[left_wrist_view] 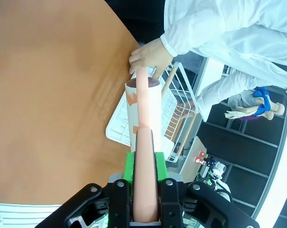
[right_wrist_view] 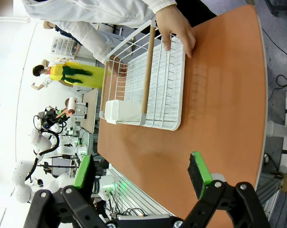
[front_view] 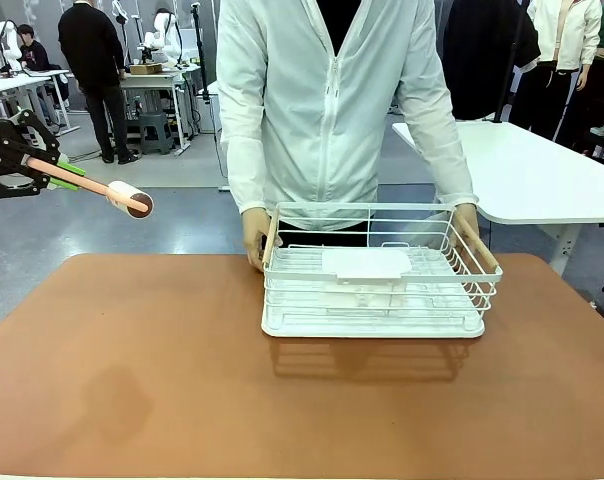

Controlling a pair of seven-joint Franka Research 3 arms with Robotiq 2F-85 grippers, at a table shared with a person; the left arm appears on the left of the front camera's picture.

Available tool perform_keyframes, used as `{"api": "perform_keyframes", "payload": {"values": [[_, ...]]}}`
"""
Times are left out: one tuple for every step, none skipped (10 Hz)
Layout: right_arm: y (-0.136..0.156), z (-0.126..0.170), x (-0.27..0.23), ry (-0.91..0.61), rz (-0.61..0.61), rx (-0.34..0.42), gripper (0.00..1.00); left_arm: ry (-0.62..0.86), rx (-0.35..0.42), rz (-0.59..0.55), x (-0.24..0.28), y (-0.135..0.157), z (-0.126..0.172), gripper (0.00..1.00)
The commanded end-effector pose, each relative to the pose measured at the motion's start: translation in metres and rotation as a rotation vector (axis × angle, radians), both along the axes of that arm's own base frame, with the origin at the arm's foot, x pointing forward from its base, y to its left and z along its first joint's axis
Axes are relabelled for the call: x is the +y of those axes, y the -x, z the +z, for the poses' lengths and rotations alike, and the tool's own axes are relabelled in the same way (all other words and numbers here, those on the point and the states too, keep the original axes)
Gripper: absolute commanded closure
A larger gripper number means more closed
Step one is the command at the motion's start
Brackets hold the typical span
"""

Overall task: Clean the table.
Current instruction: Clean the table with the Lint Roller when the human lifts the Dish drying rack.

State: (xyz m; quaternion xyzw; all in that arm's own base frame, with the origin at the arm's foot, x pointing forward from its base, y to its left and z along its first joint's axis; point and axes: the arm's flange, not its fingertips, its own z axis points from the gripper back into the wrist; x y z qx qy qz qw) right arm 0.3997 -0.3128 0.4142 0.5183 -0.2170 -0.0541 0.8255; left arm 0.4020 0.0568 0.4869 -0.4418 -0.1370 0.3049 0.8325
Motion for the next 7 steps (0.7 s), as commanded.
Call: {"api": "perform_keyframes", "payload": {"values": [[0.0009,0.0027,0.0009,0.006,-0.001,0.008,0.00,-0.001,-0.001,0.004,0.0012,0.0002,0.0003,1.00],[0.0009,0.0027,0.0009,0.006,-0.001,0.008,0.00,-0.001,-0.001,0.004,0.0012,0.0002,0.0003,1.00],[0.0009,0.0027,0.0009,0.006,-0.001,0.008,0.00,-0.001,-0.001,0.004,0.0012,0.0002,0.0003,1.00],[0.0009,0.0027,0.0009,0.006,-0.001,0.008,0.00,-0.001,-0.001,0.004,0.0012,0.0002,0.0003,1.00],[0.0009,0.0027,0.0009,0.006,-0.001,0.008,0.00,-0.001,-0.001,0.004,0.0012,0.0002,0.0003,1.00],[0.0009,0.0027,0.0009,0.006,-0.001,0.008,0.00,-0.001,-0.001,0.004,0.0012,0.0002,0.0003,1.00],[0.0009,0.0027,0.0009,0.006,-0.001,0.008,0.00,-0.001,-0.001,0.004,0.0012,0.0002,0.0003,1.00]]}}
